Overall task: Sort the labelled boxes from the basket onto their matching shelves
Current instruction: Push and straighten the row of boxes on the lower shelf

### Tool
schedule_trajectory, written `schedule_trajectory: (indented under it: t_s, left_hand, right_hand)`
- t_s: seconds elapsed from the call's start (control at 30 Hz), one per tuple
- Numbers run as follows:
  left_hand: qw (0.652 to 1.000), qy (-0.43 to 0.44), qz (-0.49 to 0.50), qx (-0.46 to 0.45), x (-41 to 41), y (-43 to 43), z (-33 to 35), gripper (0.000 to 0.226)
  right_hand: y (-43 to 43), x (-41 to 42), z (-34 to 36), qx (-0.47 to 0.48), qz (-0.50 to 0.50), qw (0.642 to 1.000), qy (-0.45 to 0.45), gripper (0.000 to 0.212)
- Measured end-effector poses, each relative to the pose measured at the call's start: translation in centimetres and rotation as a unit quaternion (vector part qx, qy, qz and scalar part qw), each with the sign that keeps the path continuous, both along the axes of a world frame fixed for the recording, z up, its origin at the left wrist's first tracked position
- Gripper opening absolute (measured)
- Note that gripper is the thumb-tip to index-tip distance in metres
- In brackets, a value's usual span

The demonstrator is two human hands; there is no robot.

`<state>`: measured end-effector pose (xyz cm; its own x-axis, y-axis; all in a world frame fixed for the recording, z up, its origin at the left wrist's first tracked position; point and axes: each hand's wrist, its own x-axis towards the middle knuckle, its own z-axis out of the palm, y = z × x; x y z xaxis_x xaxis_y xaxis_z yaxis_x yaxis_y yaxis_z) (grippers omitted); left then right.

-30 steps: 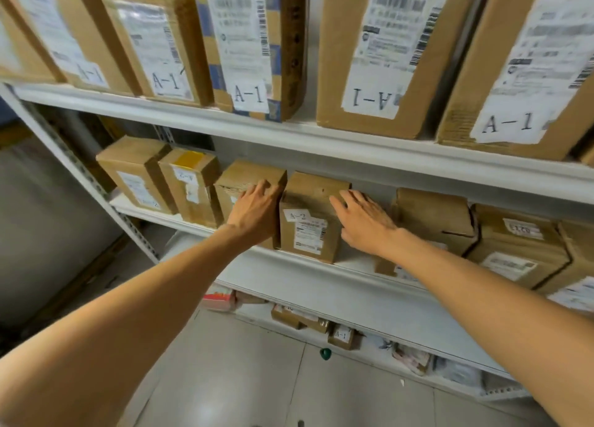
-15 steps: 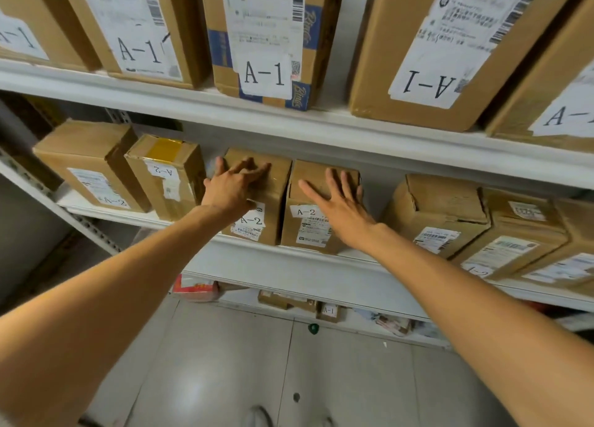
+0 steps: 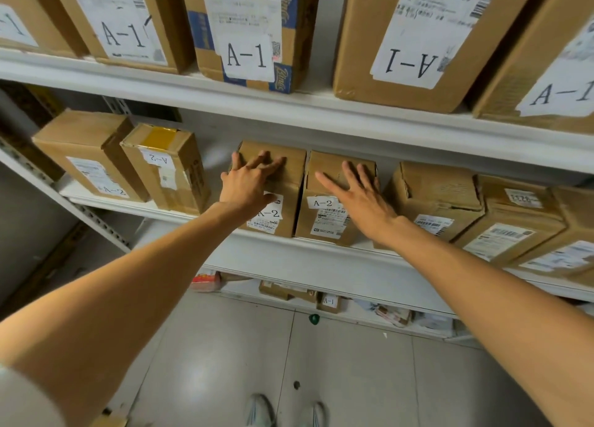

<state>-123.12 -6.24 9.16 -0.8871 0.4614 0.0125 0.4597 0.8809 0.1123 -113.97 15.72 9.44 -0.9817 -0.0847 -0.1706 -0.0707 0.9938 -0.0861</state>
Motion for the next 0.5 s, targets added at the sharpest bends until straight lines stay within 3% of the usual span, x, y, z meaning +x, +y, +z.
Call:
schedule_trajectory:
  t_s: [0.33,0.5]
  left_hand:
    - [1.0,-0.014,-0.006,-0.002,1.8,3.3,-0.4,0.08]
    - [0.997,-0.065,-0.033,0.008,1.1,1.6,-0.2,0.093]
  right_hand:
    - [3.0,2.5,0.3,-0.006,-0.026,1.0,0.012,0.119]
    - [2.6,2.4,0.1,0.007,0.005,0.999,0.031,0.105]
